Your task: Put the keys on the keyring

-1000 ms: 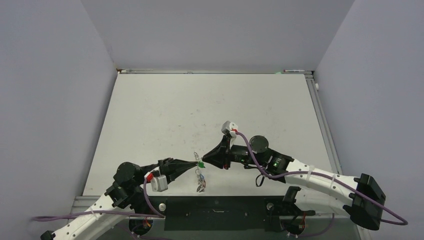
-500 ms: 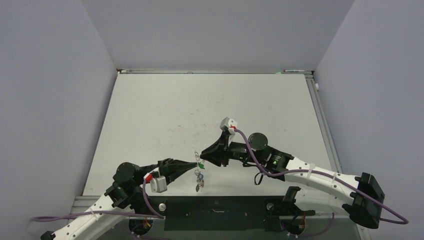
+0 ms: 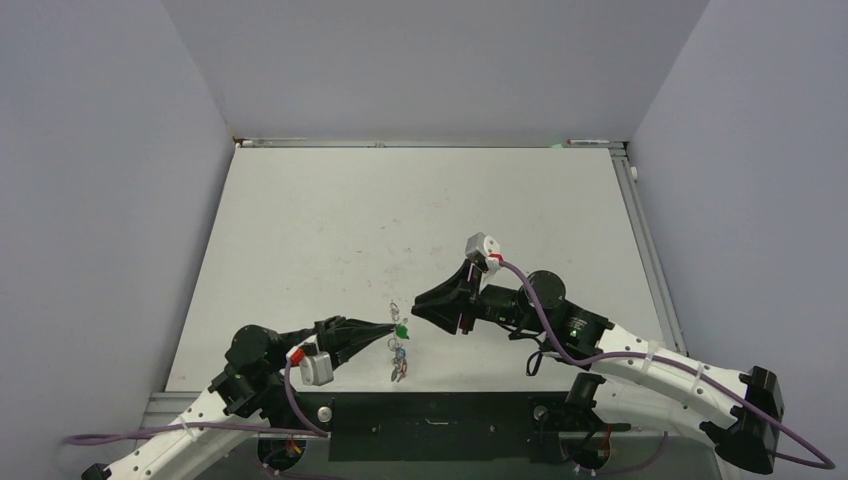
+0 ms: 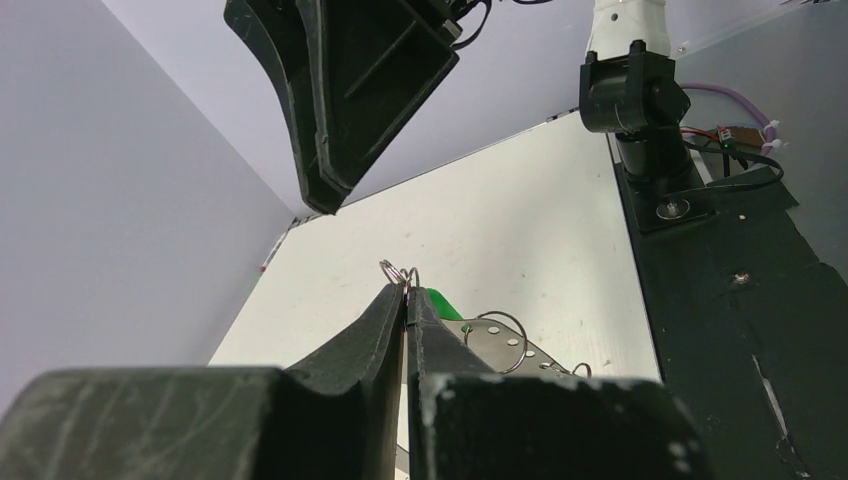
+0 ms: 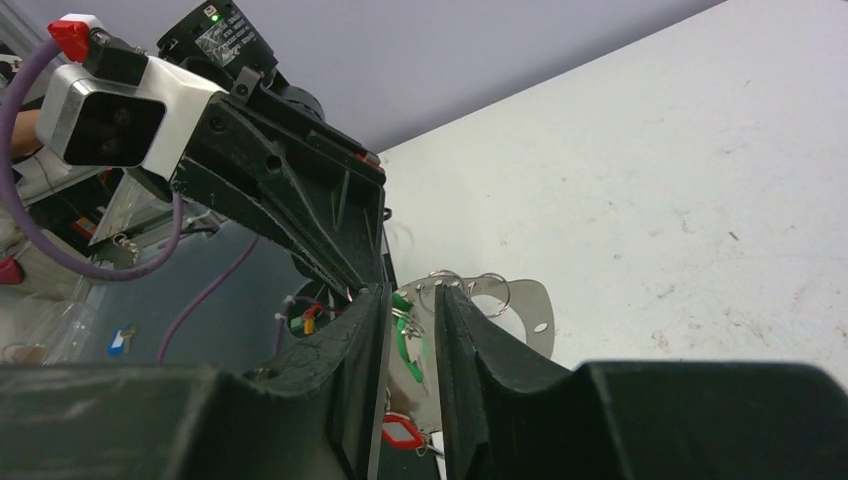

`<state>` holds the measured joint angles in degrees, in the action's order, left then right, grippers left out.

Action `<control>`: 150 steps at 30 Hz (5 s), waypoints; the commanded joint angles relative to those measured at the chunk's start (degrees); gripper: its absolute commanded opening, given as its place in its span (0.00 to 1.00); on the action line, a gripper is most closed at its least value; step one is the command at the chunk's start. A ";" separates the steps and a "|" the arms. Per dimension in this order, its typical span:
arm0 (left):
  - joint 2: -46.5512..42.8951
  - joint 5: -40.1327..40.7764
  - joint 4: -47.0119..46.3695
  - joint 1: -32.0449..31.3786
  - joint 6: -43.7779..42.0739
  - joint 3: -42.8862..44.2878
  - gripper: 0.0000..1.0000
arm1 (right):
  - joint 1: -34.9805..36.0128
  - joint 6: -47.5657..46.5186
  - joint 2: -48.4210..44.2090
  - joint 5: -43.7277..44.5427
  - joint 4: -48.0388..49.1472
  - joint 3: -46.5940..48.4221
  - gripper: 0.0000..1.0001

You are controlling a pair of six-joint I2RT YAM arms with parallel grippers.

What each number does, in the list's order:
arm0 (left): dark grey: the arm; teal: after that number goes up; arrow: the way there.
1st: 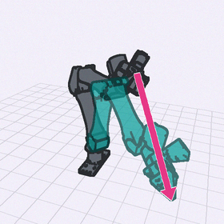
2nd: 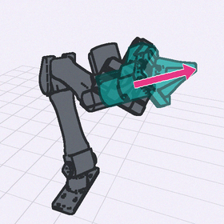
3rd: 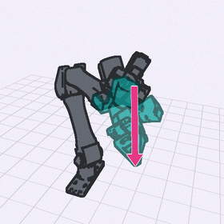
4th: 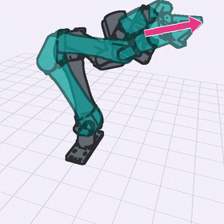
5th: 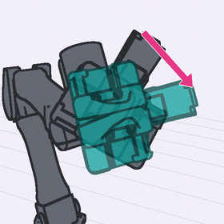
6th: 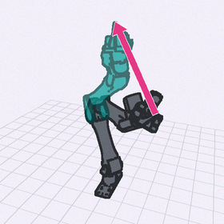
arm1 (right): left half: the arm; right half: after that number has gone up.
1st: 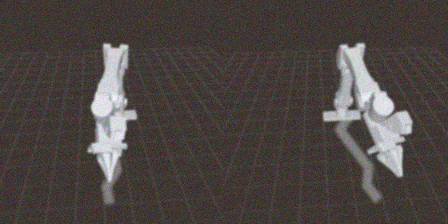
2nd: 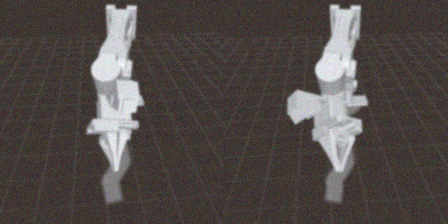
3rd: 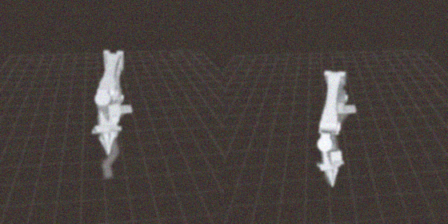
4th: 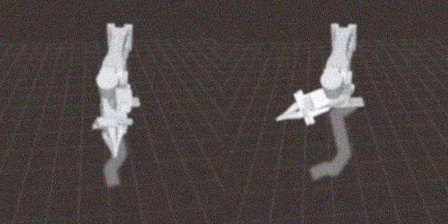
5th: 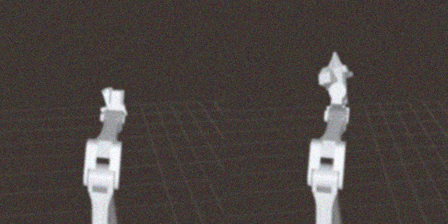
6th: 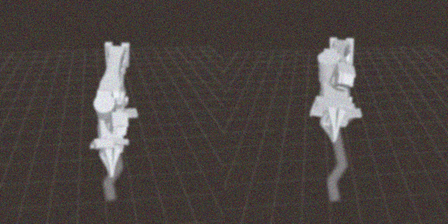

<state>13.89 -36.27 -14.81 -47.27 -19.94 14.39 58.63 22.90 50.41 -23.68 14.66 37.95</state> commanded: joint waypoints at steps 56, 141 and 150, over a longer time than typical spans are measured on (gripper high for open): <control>0.79 0.04 -24.03 1.78 16.32 -2.28 0.00 | 5.26 -20.27 0.48 -10.13 14.57 -4.95 0.35; 1.91 -1.18 -27.83 3.86 19.59 -3.40 0.00 | 6.58 -22.50 9.73 -6.01 21.75 -0.20 0.09; 2.02 -1.36 -27.38 4.02 19.59 -3.36 0.00 | 6.67 -22.46 10.30 -8.42 21.73 0.58 0.06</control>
<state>15.92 -36.95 -38.96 -43.35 -0.67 10.61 64.93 1.08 59.90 -30.09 33.80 35.70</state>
